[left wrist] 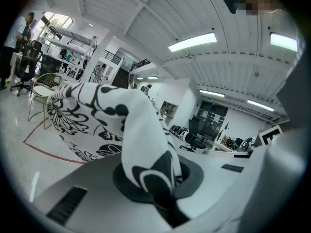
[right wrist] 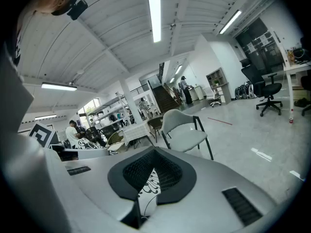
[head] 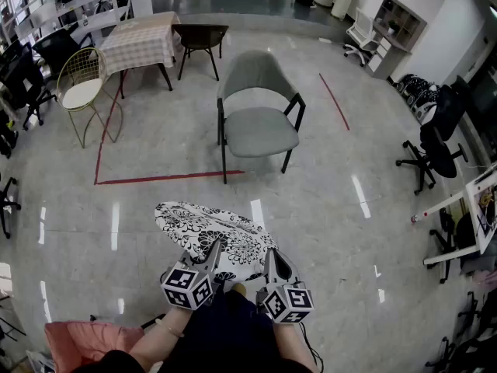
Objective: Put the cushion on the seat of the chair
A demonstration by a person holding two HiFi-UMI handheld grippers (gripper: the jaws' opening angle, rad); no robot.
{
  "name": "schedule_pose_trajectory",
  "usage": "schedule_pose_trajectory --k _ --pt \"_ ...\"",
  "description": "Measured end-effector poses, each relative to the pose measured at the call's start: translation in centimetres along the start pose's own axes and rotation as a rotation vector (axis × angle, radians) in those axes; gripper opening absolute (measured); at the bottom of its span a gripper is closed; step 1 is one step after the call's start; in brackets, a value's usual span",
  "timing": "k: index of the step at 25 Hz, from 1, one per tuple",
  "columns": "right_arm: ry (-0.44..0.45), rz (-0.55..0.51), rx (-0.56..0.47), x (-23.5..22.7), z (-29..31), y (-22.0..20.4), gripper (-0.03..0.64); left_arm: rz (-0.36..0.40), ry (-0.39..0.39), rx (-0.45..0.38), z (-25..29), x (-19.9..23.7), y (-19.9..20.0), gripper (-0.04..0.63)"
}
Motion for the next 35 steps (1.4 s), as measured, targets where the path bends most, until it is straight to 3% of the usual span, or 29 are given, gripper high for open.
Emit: schedule_pose_trajectory --k 5,10,19,35 --pt "0.013 -0.002 -0.003 -0.2 -1.0 -0.1 -0.012 -0.009 0.009 0.003 -0.5 -0.8 -0.6 0.031" --pt "0.099 0.069 -0.047 -0.5 -1.7 0.2 -0.011 -0.014 0.021 0.011 -0.8 -2.3 -1.4 0.031" --pt "0.1 0.027 -0.021 -2.3 -2.0 0.2 -0.011 -0.032 0.026 -0.023 -0.8 -3.7 -2.3 0.031" --pt "0.074 0.097 0.014 -3.8 1.4 -0.3 -0.01 -0.063 0.034 0.026 2.2 -1.8 -2.6 0.031"
Point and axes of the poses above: the fingertips, and each gripper's own axes: z forward along the fingers, x to its left, y out of its top, the point moved 7 cm from there along -z, backward along the fingers, and after that the axes turned 2 degrees about z, right-handed, at the moved point
